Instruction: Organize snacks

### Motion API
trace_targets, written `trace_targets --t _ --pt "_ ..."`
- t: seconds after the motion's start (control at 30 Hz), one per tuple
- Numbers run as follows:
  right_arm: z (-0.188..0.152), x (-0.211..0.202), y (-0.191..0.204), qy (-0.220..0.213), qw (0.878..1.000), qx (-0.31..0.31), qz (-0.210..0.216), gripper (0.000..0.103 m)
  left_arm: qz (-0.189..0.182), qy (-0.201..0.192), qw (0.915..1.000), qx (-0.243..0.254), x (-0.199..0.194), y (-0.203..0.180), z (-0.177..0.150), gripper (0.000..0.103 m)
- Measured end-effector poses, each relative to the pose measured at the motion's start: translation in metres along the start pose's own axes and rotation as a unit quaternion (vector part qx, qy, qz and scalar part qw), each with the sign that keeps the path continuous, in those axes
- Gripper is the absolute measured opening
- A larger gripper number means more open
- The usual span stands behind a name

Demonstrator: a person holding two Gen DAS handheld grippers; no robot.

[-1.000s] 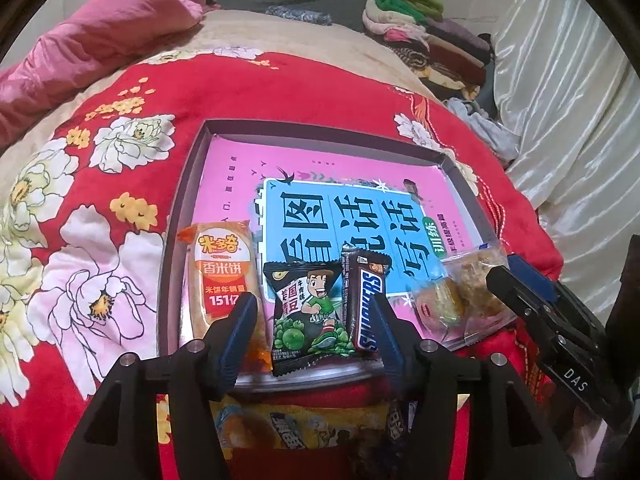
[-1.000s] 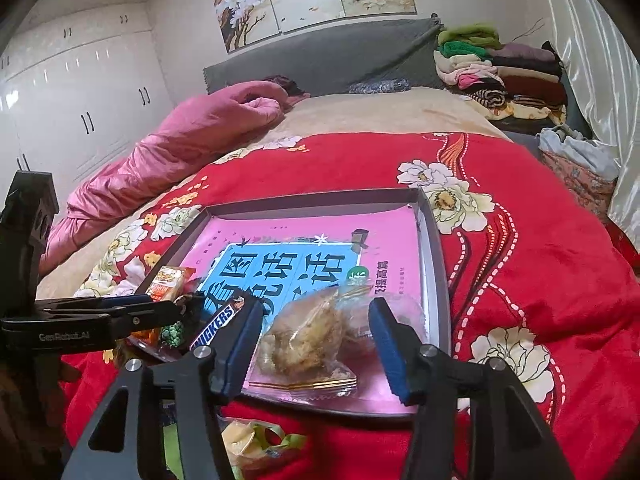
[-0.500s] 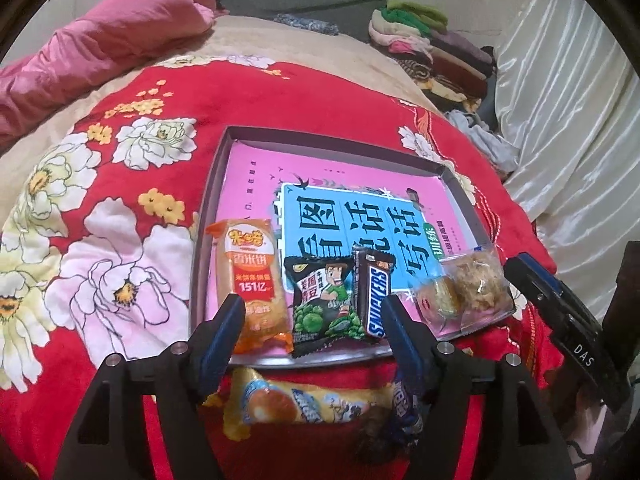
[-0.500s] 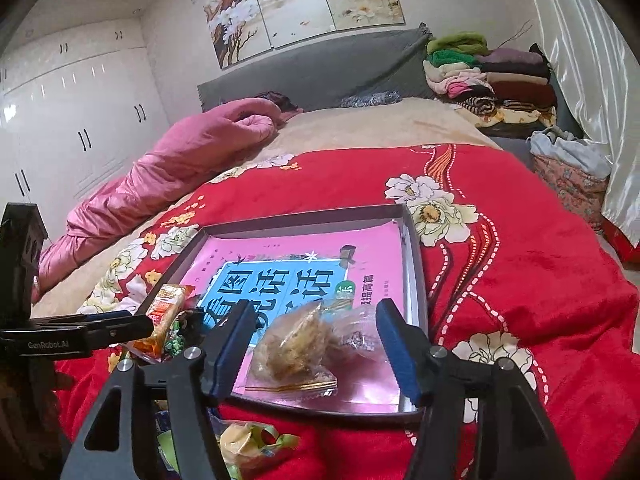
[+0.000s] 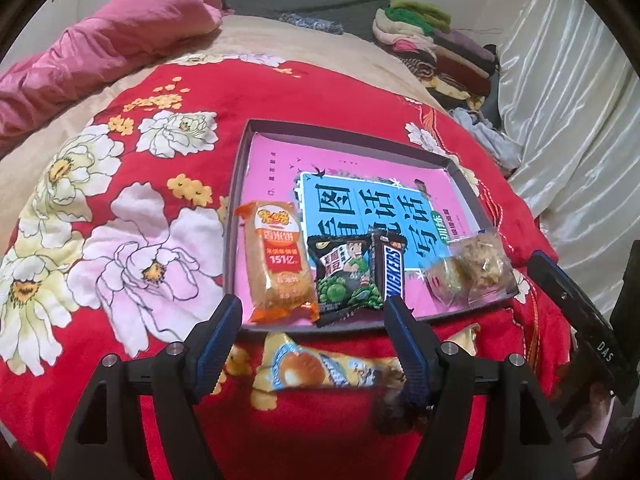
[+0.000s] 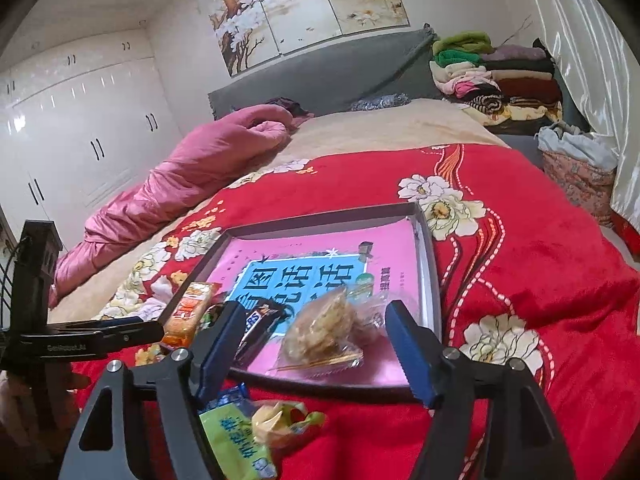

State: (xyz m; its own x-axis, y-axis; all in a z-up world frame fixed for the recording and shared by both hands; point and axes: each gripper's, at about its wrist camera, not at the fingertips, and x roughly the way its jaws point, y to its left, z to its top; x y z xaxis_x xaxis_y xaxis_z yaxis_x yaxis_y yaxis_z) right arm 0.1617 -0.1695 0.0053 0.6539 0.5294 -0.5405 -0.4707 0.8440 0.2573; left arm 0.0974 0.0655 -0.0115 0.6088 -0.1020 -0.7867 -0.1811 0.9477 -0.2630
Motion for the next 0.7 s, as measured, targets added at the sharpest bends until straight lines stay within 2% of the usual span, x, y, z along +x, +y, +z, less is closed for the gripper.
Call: trace_targets --t 0.33,0.7 --pt "-0.009 -0.008 0.01 0.013 1.0 -0.001 0.002 0.073 0.001 0.005 1.0 -0.005 -0.007 0.005 -0.005 0.075" --pt "-0.022 -0.008 0.019 0.041 0.999 0.004 0.003 0.074 -0.011 0.034 0.9986 -0.038 -0.006 0.014 -0.019 0.075"
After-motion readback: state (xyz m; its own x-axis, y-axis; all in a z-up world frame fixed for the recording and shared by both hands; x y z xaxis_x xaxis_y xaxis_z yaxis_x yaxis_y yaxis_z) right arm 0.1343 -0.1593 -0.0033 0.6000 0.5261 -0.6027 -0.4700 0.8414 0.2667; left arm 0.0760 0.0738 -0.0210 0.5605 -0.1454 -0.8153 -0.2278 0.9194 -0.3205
